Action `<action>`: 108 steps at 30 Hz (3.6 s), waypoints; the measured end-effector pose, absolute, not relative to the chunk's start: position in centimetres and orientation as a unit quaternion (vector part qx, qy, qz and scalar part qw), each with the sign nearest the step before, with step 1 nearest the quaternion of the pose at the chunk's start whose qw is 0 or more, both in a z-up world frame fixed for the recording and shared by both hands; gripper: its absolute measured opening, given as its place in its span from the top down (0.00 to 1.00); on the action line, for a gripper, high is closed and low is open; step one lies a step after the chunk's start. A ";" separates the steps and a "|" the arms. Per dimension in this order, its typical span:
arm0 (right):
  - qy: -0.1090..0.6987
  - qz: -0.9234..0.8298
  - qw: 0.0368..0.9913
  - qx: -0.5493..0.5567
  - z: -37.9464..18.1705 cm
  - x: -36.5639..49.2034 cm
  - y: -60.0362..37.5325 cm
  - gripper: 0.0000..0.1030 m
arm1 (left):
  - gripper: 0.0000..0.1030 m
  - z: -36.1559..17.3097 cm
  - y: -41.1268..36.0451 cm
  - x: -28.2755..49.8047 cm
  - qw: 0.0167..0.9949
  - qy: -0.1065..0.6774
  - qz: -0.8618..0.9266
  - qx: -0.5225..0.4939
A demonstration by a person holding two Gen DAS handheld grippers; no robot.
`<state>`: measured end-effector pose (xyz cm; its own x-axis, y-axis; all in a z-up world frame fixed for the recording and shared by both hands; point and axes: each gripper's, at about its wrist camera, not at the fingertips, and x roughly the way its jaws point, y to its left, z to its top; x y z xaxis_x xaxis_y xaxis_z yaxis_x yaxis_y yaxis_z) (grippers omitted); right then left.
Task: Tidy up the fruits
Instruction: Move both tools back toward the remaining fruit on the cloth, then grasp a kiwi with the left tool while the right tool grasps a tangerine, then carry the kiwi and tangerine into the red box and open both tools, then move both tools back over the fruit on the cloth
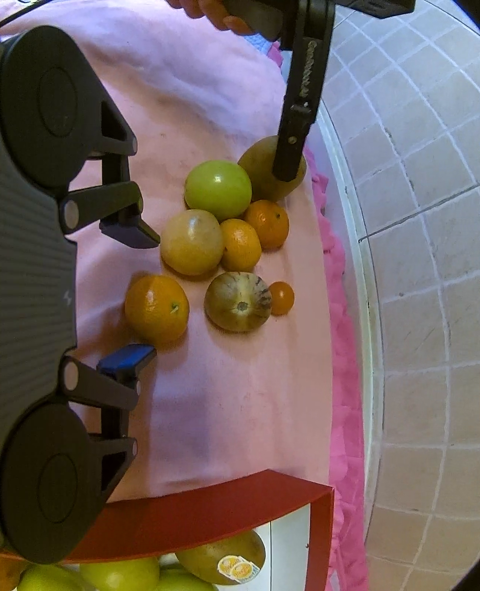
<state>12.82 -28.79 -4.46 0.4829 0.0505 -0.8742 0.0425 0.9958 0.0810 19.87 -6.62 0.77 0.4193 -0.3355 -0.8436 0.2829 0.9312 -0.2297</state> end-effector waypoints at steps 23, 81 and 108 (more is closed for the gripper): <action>0.488 -0.004 0.873 0.018 -3.9 13.0 -28.6 0.60 | 0.41 -0.6 -4.8 19.7 0.860 0.483 -0.147 -0.069; 0.457 -0.228 0.849 0.136 0.9 -3.8 -46.8 0.59 | 0.40 2.5 -40.1 14.2 0.771 0.463 -0.433 0.063; 0.367 -0.219 0.887 0.174 8.6 -5.0 -46.0 0.29 | 0.24 10.8 -29.9 17.2 0.867 0.376 -0.324 0.053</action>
<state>-4.96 -46.00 8.63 0.6346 -0.2606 -0.7275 0.5159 0.8438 0.1477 17.23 -29.90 10.82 0.5074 -0.5223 -0.6854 0.6023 0.7838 -0.1514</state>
